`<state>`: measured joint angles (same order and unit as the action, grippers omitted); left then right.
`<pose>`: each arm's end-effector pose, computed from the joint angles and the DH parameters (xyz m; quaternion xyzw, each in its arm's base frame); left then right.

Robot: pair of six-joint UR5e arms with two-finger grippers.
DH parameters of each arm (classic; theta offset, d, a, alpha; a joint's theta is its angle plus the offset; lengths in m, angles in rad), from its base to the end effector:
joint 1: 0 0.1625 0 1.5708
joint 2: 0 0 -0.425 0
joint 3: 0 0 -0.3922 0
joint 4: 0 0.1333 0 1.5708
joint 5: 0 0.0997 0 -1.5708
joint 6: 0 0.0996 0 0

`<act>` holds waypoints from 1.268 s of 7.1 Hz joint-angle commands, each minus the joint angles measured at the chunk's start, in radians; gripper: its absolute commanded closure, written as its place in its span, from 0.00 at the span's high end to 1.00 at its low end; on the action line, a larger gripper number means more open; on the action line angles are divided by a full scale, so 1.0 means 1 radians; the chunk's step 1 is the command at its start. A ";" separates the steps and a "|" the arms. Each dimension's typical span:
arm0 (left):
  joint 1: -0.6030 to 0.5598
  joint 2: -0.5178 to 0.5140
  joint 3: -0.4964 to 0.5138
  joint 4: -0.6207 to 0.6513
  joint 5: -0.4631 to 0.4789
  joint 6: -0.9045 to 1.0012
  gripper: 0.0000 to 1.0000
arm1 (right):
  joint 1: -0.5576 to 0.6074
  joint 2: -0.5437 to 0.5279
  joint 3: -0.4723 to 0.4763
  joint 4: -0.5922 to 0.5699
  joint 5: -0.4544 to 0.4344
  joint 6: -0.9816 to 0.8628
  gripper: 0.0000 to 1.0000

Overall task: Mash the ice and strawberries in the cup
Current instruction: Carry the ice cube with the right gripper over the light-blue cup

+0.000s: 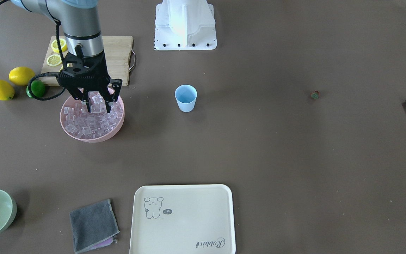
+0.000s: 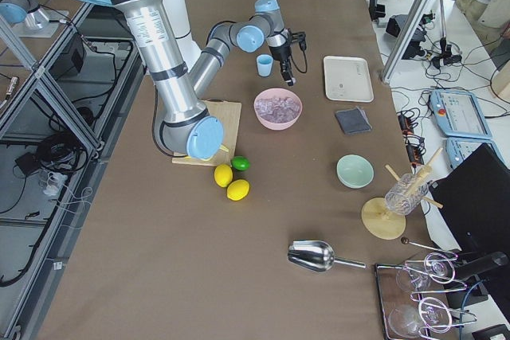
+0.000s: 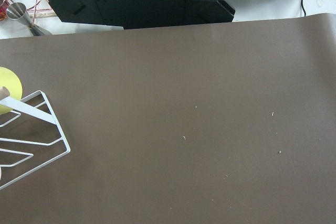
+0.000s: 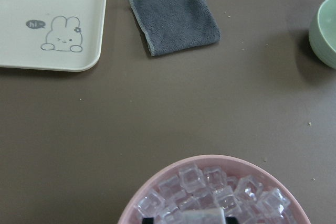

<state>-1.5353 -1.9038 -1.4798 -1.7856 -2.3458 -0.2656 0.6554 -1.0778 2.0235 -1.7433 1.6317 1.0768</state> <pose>-0.0408 -0.6424 0.4900 0.1521 0.3953 -0.0185 0.9057 -0.3755 -0.4491 0.2204 0.1812 -0.3317 0.0632 0.9237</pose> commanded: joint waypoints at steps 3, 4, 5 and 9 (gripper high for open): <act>-0.016 0.000 -0.004 0.000 -0.001 -0.003 0.98 | -0.104 0.061 -0.020 0.161 -0.007 -0.001 0.00; -0.017 0.002 -0.007 0.000 -0.003 -0.003 0.98 | -0.146 0.059 -0.035 0.216 -0.024 -0.001 0.00; -0.017 0.005 -0.007 0.000 -0.003 -0.003 0.98 | -0.190 0.061 -0.063 0.281 -0.058 0.000 0.00; -0.017 0.008 -0.008 -0.002 -0.006 -0.001 0.98 | -0.293 0.070 -0.146 0.393 -0.130 -0.011 0.00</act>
<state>-1.5523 -1.8976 -1.4876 -1.7865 -2.3515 -0.2675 0.3910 -1.0137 1.8911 -1.3620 1.5246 1.0724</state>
